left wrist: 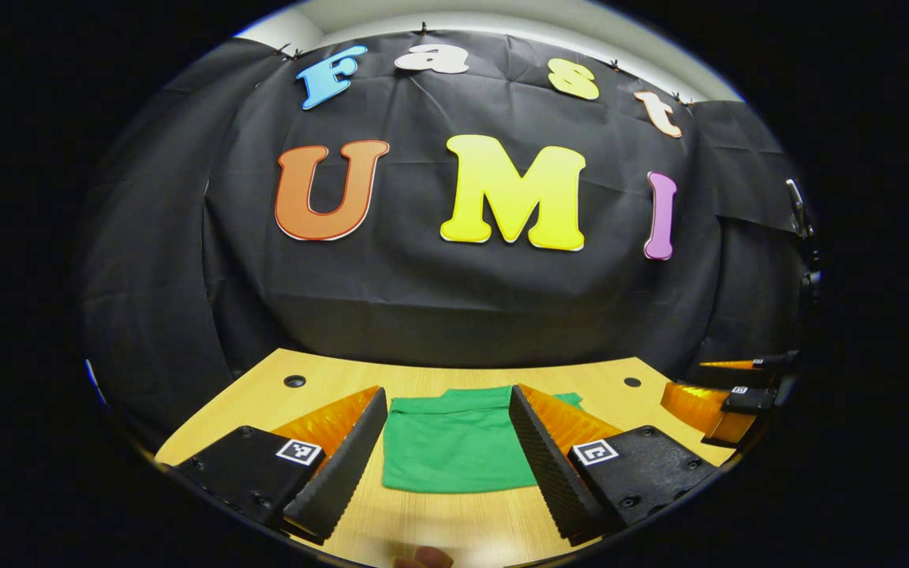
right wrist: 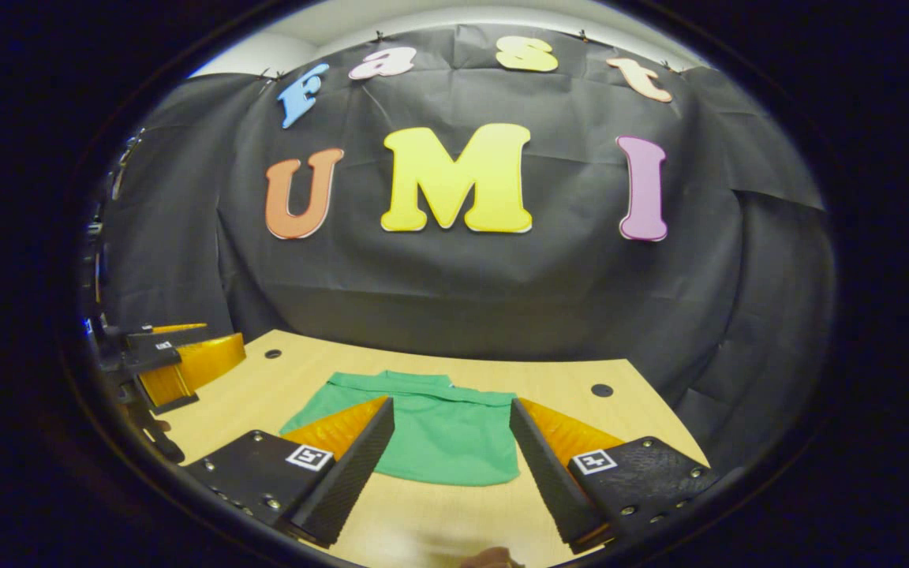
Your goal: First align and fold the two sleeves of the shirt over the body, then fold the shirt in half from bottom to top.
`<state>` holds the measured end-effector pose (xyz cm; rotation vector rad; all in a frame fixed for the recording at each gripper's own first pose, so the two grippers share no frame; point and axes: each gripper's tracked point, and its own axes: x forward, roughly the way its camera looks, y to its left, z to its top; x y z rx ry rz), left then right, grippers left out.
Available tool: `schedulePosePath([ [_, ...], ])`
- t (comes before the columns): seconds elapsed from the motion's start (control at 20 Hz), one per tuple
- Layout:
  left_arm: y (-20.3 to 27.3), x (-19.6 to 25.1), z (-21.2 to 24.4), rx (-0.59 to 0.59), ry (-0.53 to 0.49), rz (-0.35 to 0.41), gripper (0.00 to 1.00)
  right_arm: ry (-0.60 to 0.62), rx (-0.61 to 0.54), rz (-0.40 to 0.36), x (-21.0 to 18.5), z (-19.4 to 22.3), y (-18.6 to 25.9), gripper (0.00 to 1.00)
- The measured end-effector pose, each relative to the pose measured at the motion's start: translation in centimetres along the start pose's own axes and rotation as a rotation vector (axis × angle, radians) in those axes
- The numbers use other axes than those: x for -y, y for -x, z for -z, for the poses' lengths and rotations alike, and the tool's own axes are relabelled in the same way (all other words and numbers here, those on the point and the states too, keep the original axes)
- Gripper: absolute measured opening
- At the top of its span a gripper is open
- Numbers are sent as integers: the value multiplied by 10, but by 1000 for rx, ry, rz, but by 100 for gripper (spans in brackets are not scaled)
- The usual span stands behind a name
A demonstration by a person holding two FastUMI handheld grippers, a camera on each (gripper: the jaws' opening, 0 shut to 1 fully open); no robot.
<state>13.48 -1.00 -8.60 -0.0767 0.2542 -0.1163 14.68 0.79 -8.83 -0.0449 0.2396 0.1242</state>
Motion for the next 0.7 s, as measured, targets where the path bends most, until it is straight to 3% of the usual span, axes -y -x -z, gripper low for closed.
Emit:
schedulePosePath([
  [0.2, 45, 2, -8, 122, 18, 20, 99, -34, 68, -11, -8, -1, 38, 96],
  [0.3, 53, 0, -5, 148, -22, 4, 99, -16, 81, 2, -8, 7, 46, 94],
  [0.7, 56, 6, 6, 110, -47, 8, 99, -45, 76, 25, -8, 11, 55, 94],
])
